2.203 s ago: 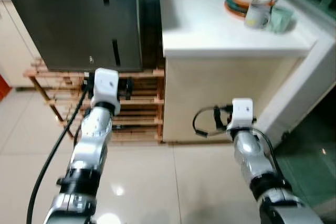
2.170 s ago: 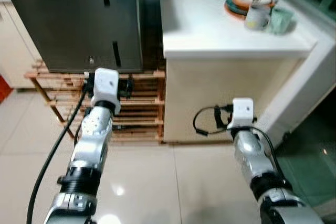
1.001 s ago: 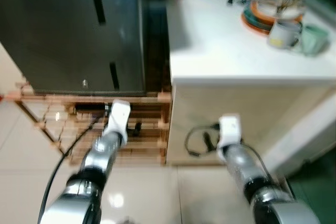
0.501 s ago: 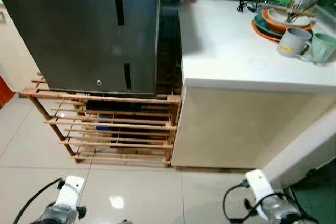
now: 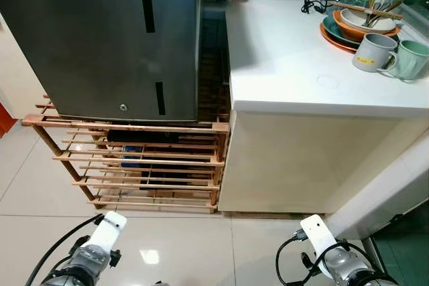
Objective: Restocking fridge
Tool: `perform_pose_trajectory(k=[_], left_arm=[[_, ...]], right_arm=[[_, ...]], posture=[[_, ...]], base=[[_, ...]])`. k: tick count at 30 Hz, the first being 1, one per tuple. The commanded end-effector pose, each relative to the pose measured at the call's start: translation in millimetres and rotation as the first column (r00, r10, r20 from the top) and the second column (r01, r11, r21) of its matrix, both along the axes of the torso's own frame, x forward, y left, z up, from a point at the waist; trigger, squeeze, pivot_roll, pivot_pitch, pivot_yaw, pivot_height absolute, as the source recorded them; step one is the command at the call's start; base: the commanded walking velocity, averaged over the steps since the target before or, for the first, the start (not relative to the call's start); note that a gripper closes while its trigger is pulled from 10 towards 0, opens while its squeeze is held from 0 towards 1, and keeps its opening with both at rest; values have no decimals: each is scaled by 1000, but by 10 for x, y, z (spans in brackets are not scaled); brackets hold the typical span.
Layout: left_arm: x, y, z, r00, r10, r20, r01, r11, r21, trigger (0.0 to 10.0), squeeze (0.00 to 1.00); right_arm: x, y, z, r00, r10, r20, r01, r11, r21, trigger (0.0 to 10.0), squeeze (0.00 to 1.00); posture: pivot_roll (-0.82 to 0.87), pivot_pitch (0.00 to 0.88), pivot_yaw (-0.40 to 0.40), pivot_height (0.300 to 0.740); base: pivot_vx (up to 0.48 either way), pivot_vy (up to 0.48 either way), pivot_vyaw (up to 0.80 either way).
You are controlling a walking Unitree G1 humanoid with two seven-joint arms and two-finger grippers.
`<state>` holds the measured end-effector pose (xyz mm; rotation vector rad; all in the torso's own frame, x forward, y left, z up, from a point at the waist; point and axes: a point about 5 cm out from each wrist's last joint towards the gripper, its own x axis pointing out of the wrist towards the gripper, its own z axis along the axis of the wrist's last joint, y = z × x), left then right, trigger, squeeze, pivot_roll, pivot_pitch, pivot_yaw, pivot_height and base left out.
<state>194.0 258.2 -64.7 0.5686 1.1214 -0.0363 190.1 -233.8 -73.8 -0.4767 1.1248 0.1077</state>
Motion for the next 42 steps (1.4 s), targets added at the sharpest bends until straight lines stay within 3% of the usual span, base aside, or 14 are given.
perform_pose_trajectory(k=[1, 11, 21, 42], left_arm=[[52, -28, 19, 999, -14, 29, 13, 1000, 8, 10000, 0], [-24, -80, -37, 999, -48, 13, 48, 999, 8, 10000, 0], [118, -115, 30, 997, -65, 52, 66, 998, -14, 10000, 0], [137, -134, 38, 992, -118, 49, 120, 993, -25, 10000, 0]], right_arm=[[12, -44, 19, 1000, 0, 12, 0, 1000, 7, 10000, 0], [-8, -59, 13, 1000, -5, 11, 5, 1000, 4, 10000, 0], [3, -74, 23, 1000, 23, 19, -22, 1000, -10, 10000, 0], [10, 63, -8, 997, 81, 20, -81, 997, 1, 10000, 0]], posture=[[2, 0, -37, 740], [-10, 0, -30, 740], [-11, 0, -25, 740], [-24, 0, -13, 740]], base=[[0, 0, 0], [0, 0, 0], [0, 0, 0], [0, 0, 0]])
